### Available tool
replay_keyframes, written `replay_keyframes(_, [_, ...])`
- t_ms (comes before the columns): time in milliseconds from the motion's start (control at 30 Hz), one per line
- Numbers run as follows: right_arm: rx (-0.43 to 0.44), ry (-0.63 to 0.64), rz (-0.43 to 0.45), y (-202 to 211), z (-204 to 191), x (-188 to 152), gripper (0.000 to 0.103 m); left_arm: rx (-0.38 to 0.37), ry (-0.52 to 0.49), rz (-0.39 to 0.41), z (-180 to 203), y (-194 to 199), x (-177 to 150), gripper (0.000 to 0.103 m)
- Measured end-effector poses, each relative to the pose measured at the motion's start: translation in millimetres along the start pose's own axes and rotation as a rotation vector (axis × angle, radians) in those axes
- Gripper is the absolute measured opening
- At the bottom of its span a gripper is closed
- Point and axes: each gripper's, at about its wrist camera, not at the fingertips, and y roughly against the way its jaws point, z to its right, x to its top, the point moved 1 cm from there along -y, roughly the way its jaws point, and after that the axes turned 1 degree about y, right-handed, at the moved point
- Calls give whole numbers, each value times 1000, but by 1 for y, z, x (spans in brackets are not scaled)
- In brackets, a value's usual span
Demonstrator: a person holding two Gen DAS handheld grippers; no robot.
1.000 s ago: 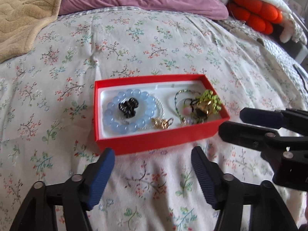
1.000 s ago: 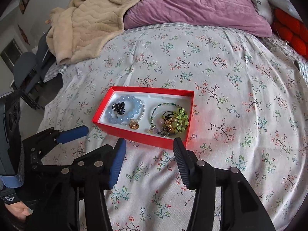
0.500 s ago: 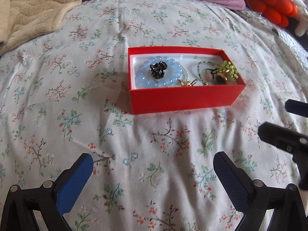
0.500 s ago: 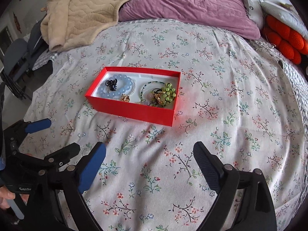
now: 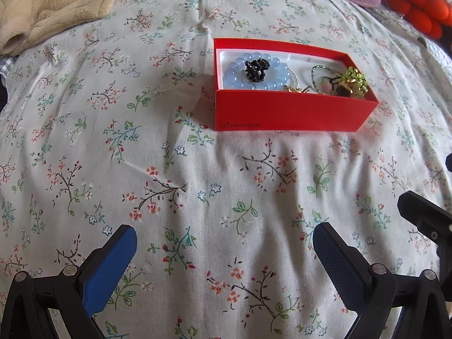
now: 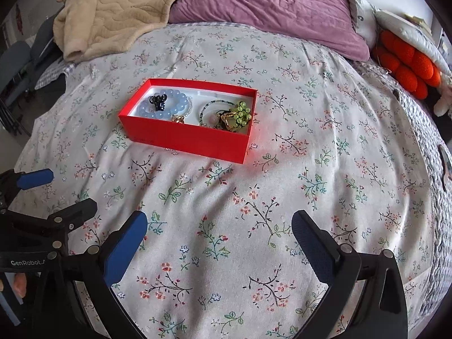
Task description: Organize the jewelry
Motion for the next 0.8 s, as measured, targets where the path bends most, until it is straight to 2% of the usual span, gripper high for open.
replay_keyframes(800, [-32, 0, -31, -10, -3, 0, 103, 41, -19, 11, 2, -2, -1, 102])
